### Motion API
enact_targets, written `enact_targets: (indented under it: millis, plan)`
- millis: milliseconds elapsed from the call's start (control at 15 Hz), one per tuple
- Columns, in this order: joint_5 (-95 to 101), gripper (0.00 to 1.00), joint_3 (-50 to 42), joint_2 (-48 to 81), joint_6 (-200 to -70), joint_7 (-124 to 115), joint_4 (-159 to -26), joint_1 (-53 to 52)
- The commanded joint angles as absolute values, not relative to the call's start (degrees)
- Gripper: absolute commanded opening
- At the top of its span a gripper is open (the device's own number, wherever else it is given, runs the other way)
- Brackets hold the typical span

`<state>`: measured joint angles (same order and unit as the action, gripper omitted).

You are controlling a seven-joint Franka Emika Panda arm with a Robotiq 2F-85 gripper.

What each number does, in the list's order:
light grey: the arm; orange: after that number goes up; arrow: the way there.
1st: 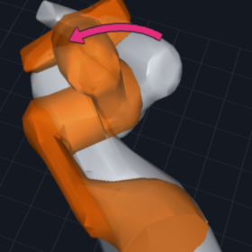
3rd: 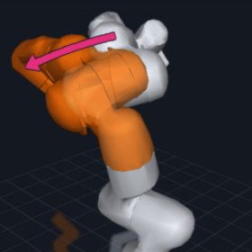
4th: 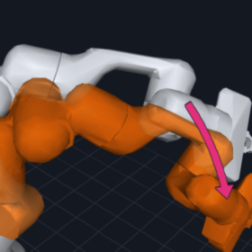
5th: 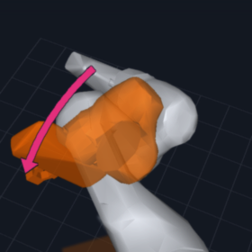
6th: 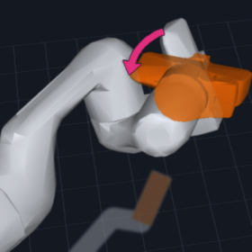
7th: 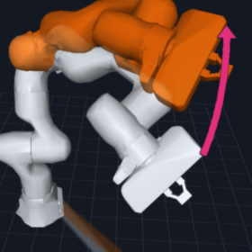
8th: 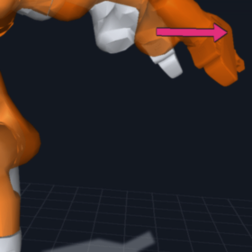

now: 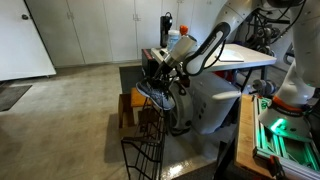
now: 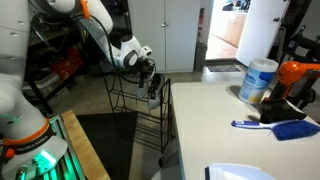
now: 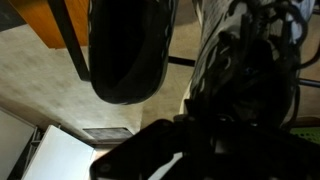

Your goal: Remove the shoe from the table and put it on the top rack of the shoe rack next to the shoe on the shoe rack

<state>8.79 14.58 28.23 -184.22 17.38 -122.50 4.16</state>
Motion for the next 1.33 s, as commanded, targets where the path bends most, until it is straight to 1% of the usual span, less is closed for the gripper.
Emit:
enact_targets:
  millis: [0,667,933,1267]
  plan:
    - [10.4,0.05,14.3,31.0,-184.8,16.7,-119.6,3.8]
    - [11.2,0.05,15.9,34.1,-187.9,16.9,-118.9,5.4]
    - [10.6,0.05,19.4,35.2,-192.0,17.9,-120.3,8.6]
    - [11.1,0.05,20.1,35.7,-200.9,17.5,-124.6,10.3]
